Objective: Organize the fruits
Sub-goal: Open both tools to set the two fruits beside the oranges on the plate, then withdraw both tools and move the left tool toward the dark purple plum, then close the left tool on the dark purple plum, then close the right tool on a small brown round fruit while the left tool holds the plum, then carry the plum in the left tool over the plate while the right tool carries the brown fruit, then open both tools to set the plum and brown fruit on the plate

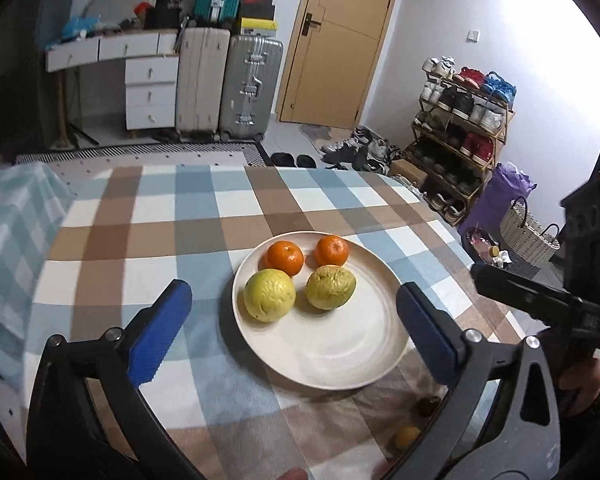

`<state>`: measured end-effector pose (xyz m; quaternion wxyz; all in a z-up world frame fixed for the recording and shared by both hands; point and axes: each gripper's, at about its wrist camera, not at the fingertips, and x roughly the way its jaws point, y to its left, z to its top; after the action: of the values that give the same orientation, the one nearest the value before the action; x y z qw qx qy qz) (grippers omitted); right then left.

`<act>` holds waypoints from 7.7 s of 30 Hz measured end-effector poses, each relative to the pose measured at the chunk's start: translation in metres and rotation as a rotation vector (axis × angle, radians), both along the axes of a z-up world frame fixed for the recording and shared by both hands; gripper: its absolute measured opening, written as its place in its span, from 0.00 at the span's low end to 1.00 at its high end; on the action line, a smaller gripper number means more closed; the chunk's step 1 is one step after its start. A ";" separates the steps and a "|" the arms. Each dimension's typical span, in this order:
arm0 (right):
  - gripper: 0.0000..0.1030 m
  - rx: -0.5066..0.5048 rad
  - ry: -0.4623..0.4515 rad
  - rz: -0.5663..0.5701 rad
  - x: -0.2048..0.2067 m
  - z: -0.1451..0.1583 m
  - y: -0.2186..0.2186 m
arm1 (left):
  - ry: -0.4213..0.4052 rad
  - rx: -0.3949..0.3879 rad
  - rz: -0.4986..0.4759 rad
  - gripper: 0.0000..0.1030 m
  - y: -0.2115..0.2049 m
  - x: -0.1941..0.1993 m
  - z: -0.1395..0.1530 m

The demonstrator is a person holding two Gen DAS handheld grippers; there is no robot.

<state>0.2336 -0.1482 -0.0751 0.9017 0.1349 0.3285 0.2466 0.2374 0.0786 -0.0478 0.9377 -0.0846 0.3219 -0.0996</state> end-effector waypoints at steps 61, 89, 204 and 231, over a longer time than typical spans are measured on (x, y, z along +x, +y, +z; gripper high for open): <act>1.00 -0.140 -0.204 -0.045 -0.200 -0.042 -0.016 | 0.142 0.050 -0.119 0.96 -0.080 -0.168 -0.093; 1.00 -0.101 -0.157 -0.063 -0.195 -0.055 -0.031 | 0.253 -0.046 -0.238 0.20 -0.089 -0.163 -0.098; 0.82 0.093 0.059 0.041 0.096 -0.034 -0.019 | 0.168 -0.049 -0.208 0.62 -0.132 0.081 -0.071; 1.00 0.014 -0.173 -0.138 -0.134 0.022 -0.054 | -0.092 0.087 -0.038 0.99 -0.097 -0.125 0.055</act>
<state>0.0994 -0.2020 -0.0529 0.9405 0.1419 0.2376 0.1969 0.1124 -0.0186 0.0072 0.9522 -0.0330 0.2841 -0.1070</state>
